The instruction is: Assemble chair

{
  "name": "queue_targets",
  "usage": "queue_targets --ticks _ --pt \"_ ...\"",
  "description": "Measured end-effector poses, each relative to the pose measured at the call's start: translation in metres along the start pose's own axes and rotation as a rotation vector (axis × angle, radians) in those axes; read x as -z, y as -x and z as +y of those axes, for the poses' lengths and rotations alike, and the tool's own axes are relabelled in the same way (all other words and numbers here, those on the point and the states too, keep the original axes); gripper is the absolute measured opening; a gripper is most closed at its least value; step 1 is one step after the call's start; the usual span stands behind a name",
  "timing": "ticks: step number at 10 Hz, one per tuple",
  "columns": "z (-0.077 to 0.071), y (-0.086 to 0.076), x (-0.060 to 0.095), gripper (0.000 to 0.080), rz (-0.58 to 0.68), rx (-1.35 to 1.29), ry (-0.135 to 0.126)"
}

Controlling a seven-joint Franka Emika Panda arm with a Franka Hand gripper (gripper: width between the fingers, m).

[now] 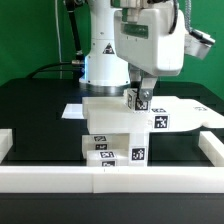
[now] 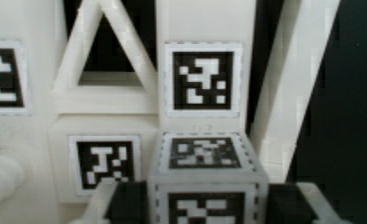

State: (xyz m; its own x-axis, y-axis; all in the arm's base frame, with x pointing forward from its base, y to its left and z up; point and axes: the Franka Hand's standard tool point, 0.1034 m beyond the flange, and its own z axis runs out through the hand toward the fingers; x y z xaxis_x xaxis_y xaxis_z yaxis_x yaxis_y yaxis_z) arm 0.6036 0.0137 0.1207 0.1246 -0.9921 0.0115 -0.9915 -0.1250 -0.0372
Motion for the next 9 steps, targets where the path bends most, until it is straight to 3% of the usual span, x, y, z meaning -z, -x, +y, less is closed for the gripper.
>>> queue_targets --ticks 3,4,5,9 --pt "0.0 0.0 0.0 0.0288 0.0 -0.056 0.0" --pt "0.0 0.0 0.0 0.0463 0.0 -0.056 0.0" --pt "0.0 0.0 0.0 0.0583 0.0 -0.056 0.0" --pt "0.007 0.006 0.015 0.0645 -0.031 -0.014 -0.004"
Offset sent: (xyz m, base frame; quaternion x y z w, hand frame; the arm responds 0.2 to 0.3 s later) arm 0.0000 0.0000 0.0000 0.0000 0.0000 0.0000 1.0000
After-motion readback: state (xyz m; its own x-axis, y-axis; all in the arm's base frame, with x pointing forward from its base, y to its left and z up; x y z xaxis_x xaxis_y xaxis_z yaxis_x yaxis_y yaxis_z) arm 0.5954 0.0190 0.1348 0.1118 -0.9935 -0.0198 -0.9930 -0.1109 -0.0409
